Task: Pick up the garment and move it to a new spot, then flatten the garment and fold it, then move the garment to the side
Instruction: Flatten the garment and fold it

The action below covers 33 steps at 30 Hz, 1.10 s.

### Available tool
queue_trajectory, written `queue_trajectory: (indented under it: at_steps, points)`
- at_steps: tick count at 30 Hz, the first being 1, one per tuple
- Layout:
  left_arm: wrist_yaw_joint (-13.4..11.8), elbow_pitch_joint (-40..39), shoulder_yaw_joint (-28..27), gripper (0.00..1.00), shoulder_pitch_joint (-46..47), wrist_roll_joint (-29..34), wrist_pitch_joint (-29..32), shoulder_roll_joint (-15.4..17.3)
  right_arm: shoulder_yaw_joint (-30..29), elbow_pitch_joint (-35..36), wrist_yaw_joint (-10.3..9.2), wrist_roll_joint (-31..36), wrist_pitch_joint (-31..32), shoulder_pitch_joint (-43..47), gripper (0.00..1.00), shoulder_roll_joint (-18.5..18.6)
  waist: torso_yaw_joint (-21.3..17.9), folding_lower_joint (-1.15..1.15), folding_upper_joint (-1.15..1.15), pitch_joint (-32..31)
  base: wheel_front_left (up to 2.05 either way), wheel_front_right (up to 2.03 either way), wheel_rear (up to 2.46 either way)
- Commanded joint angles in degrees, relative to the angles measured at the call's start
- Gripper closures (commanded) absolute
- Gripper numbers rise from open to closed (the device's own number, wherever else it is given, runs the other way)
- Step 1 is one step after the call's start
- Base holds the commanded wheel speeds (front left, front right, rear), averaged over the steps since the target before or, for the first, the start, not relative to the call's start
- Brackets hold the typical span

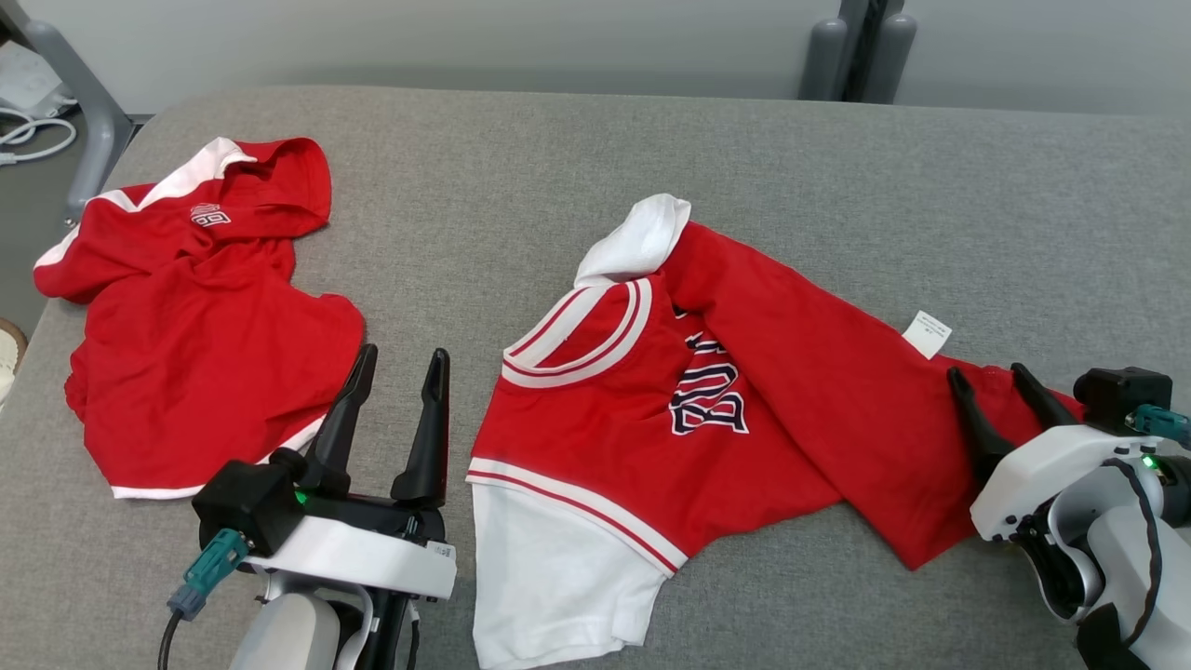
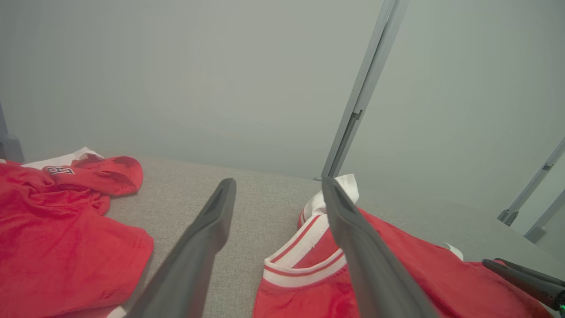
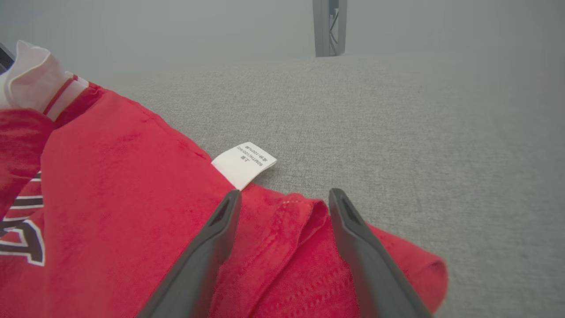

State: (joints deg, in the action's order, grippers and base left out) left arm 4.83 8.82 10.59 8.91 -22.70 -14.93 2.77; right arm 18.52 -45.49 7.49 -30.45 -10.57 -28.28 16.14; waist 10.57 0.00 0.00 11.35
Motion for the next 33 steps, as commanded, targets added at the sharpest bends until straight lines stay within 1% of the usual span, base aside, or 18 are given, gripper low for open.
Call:
queue_trajectory:
  at_steps: [1, 2, 3, 4, 9, 12, 17, 22, 24, 30, 31, 33]
  points:
    - [0.30, 0.03, 0.07, 0.00, 1.11, -0.07, -0.18, 0.21, 0.37, -0.50, 0.00, -0.89, 0.56, -0.75, 0.00, 0.36, 0.30, 0.00, 0.00, 0.26, 0.00, 0.00, 0.00]
    - [0.18, 0.06, 0.16, 0.00, 1.20, -0.17, -0.18, 0.21, 0.87, -0.68, 0.00, -1.20, 0.55, -0.81, 0.51, 0.43, 0.35, 0.00, 0.00, 0.29, 0.00, 0.00, 0.00]
    - [0.00, 0.04, 0.26, 0.00, 1.21, -0.30, -0.18, 0.21, 1.31, -0.84, 0.00, -1.48, 0.52, -0.85, 0.73, 0.64, 0.37, 0.00, 0.00, 0.30, 0.00, 0.00, 0.00]
    - [-0.16, 0.04, 0.35, 0.00, 1.14, -0.41, -0.18, 0.21, 1.73, -0.98, 0.00, -1.63, 0.26, -0.96, 1.00, 0.87, 0.35, 0.00, 0.00, 0.26, 0.00, 0.00, 0.00]
    - [-0.46, 0.27, 0.68, 0.00, 0.65, -0.31, -0.18, 0.22, 3.48, -0.66, 0.00, -1.75, -0.88, -2.07, 1.00, 1.88, 0.03, 0.00, 0.00, -0.29, 0.00, 0.00, 0.00]
    - [-0.34, 0.44, 0.55, 0.00, 0.32, -1.71, -0.18, 0.23, 4.48, -0.28, 0.00, -0.53, -1.29, -2.63, 1.00, 3.01, -0.09, 0.00, 0.00, -1.02, 0.00, 0.00, 0.00]
    - [-0.47, 0.55, 0.56, 0.00, 0.02, -2.10, -0.18, 0.21, 4.99, 2.35, 0.00, -0.77, 0.51, -5.02, 1.00, 5.40, -0.21, 0.00, 0.00, -1.83, 0.00, 0.00, 0.00]
    - [-0.30, -0.12, 1.48, 0.00, 0.72, -2.63, -0.18, 0.22, 6.49, 6.00, 0.00, 0.23, 5.23, -11.71, 1.00, 10.16, 0.47, 0.00, 0.00, -0.15, 0.00, 0.00, 0.00]
    - [-0.11, -0.29, 2.24, 0.00, 1.56, -2.93, -0.18, 0.22, 6.94, 6.95, 0.00, 0.48, 7.55, -15.35, 1.00, 12.90, 1.39, 0.00, 0.00, 1.28, 0.00, 0.00, 0.00]
    - [-0.14, -0.62, 5.35, 0.00, 4.09, -5.01, -0.18, 0.24, 8.38, 6.49, 0.00, 2.31, 12.95, -27.36, 1.00, 20.94, 6.54, 0.00, 0.00, 6.14, 0.00, 0.00, 0.00]
    - [-0.14, -0.62, 5.35, 0.00, 4.09, -5.01, -0.18, 0.24, 8.38, 6.49, 0.00, 2.31, 12.95, -27.36, 1.00, 20.94, 6.54, 0.00, 0.00, 6.14, 0.00, 0.00, 0.00]
    - [-0.30, -0.74, 6.62, 0.00, 4.70, -5.79, -0.17, 0.18, 9.20, 5.99, 0.00, 3.01, 14.25, -30.88, 1.00, 22.97, 8.55, 0.00, 0.00, 7.66, 0.00, 0.00, 0.00]
